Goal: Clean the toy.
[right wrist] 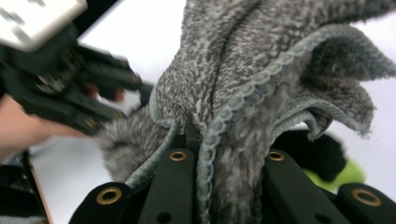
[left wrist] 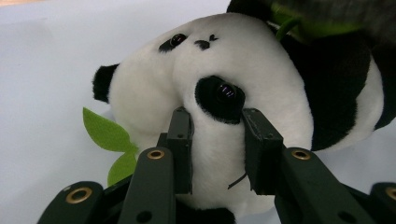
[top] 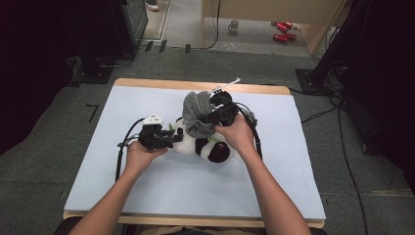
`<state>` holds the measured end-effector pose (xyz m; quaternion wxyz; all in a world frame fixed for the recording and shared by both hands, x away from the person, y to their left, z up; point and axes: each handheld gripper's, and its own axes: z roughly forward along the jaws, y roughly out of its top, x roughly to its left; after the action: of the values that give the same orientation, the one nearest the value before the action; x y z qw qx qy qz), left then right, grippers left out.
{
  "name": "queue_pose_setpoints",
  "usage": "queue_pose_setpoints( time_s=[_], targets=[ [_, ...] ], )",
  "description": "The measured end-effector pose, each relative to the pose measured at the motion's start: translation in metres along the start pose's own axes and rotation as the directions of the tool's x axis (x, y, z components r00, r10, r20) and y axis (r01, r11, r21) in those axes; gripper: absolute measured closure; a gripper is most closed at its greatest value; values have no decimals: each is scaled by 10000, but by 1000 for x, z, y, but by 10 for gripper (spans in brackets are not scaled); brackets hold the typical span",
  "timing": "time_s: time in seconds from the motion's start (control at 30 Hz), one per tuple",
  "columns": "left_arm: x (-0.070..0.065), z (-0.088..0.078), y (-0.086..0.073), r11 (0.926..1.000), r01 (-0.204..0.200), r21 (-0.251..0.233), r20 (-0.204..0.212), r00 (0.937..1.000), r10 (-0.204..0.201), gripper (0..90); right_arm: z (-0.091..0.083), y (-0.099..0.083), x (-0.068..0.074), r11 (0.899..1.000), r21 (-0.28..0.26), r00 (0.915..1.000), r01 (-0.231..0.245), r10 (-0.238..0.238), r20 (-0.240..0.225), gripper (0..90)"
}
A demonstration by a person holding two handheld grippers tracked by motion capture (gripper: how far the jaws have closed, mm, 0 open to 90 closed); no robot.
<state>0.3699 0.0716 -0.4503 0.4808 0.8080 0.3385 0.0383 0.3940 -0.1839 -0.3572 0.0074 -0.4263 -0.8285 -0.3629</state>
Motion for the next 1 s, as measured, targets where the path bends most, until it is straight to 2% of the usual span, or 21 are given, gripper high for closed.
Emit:
queue_pose_setpoints(
  time_s=[0.1, 0.17, 0.2, 0.23, 0.33, 0.4, 0.47, 0.5, 0.53, 0.57, 0.63, 0.67, 0.9, 0.93, 1.0],
  targets=[
    [0, 0, 0, 10000, -49, 43, -13, 10000, 49, 676, 6, -8, -5, 9998, 140, 9999, -148, 148, 20, 819],
    [-1, 1, 1, 9999, -35, 116, -62, 10000, 35, 676, 8, -16, -10, 9998, 43, 9997, -213, 214, -90, 818],
    [-2, 1, 2, 9998, -30, 196, -27, 10000, 30, 677, 8, -21, -13, 10000, -60, 9999, -34, 34, -97, 816],
    [-2, 1, 2, 9998, -30, 196, -27, 10000, 30, 677, 7, -24, -15, 9999, -79, 9999, 105, -105, 3, 816],
    [-1, 1, 2, 9998, -18, 211, 66, 10000, 16, 677, 4, -29, -24, 10000, 24, 9989, 7, -8, 469, 818],
    [0, 1, 2, 9998, 7, 188, 66, 10000, -9, 677, 1, -31, -28, 9999, 23, 9986, -145, 143, 513, 817],
    [1, 1, 2, 9998, 112, 158, 135, 9998, -114, 676, -6, -35, -39, 9989, 121, 9965, -443, 434, 715, 818],
    [1, 1, 2, 9998, 112, 158, 135, 9998, -114, 676, -6, -35, -39, 9989, 121, 9965, -443, 434, 715, 818],
    [2, 1, 2, 9998, 109, 143, 136, 9998, -111, 676, -11, -39, -46, 9982, 333, 9929, -509, 470, 1088, 818],
    [1, 1, 2, 9998, 127, 130, 124, 9998, -129, 676, -13, -40, -49, 9980, 316, 9925, -556, 518, 1105, 818],
    [1, 1, 2, 9998, 154, 114, 118, 9998, -155, 675, -16, -41, -51, 9976, 330, 9913, -614, 571, 1188, 819],
    [1, 1, 2, 9998, 167, 110, 114, 9998, -169, 675, -21, -39, -53, 9974, 365, 9882, -620, 562, 1423, 819],
    [2, 0, 2, 9997, 226, 125, 153, 9996, -228, 674, -30, -29, -49, 9980, 365, 9841, -510, 440, 1720, 820],
    [2, 0, 2, 9996, 251, 105, 156, 9996, -252, 674, -38, -22, -47, 9980, 88, 9851, -622, 600, 1613, 819],
    [2, 0, 2, 9996, 269, 106, 141, 9995, -271, 673, -47, -14, -43, 9980, -272, 9878, -573, 606, 1438, 819]
  ],
)
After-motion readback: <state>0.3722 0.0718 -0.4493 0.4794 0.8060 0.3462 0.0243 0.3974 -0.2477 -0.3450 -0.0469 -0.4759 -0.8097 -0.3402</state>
